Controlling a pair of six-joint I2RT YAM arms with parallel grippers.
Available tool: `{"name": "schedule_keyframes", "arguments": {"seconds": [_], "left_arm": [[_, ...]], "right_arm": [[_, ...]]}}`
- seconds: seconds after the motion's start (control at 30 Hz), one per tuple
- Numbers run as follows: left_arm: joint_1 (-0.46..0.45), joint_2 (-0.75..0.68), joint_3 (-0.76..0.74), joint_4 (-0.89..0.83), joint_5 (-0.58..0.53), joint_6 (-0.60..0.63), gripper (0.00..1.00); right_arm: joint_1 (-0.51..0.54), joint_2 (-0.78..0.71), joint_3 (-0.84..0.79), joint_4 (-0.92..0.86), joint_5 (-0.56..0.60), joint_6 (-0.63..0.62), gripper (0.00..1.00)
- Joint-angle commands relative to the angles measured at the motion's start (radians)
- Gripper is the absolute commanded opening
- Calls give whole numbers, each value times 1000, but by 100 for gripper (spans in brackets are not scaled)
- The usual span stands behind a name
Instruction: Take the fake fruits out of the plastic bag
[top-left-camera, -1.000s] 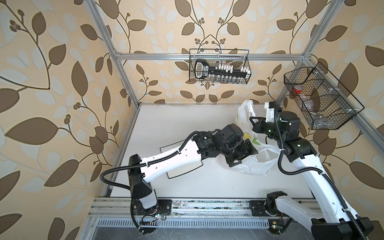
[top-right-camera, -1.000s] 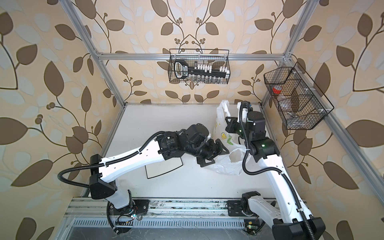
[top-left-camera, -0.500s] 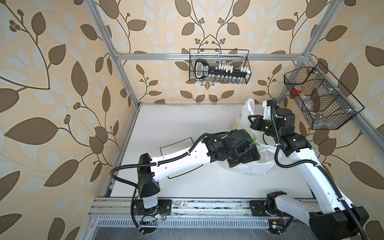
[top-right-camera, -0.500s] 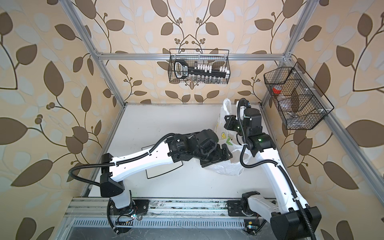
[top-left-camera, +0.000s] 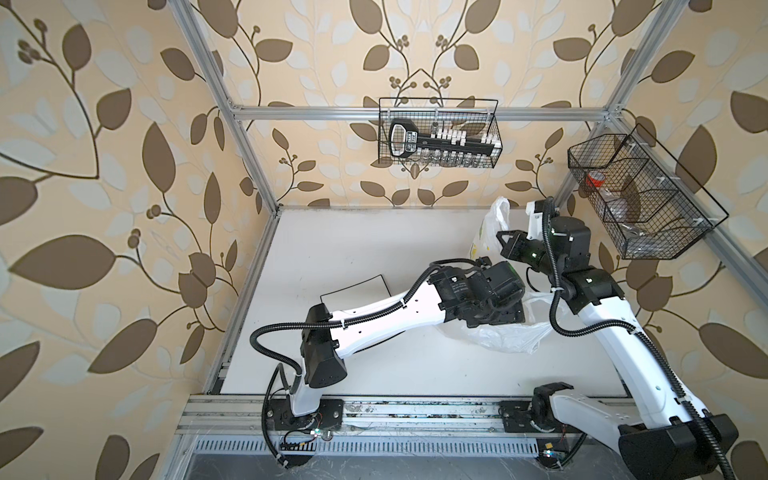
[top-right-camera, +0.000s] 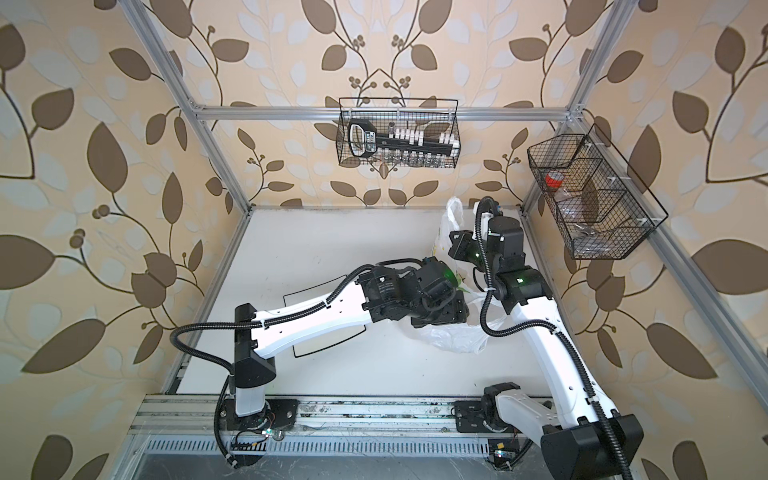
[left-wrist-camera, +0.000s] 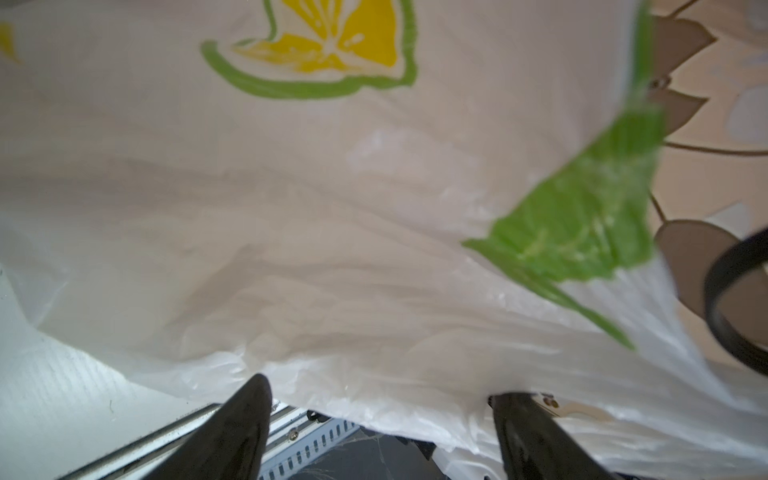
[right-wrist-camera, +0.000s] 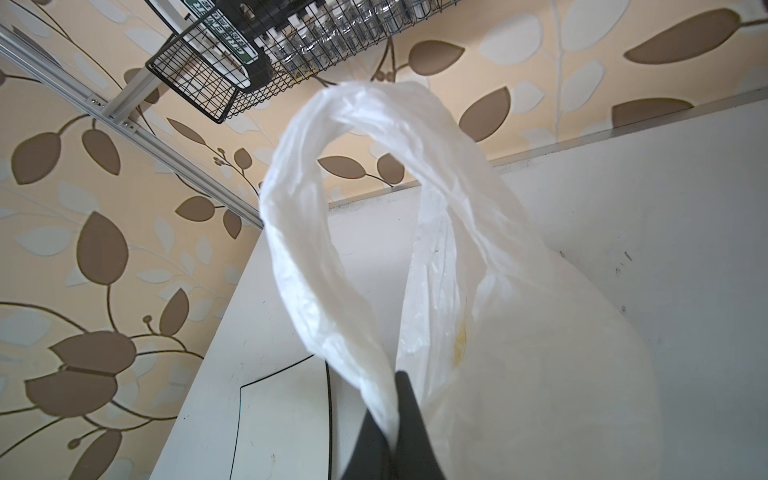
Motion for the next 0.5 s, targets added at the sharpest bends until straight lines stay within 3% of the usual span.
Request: {"name": "schedule_keyframes", "arguments": {"seconds": [0.0, 0.17, 0.23, 0.4, 0.47], "left_arm": [[-27, 51, 110, -94, -71, 116, 84], [-35, 135, 201, -159, -65, 197, 83], [-34, 151, 207, -160, -54, 223, 73], [-34, 129, 186, -165, -84, 269, 32], [-34, 90, 149, -155, -111, 268, 22]], "right_arm": [[3, -21, 36, -21, 18, 8, 0], [4, -25, 35, -25, 21, 12, 0], [3, -28, 36, -27, 24, 11, 0], [3, -41, 38, -48, 48, 1, 0], [3, -51, 38, -59, 68, -7, 0]]}}
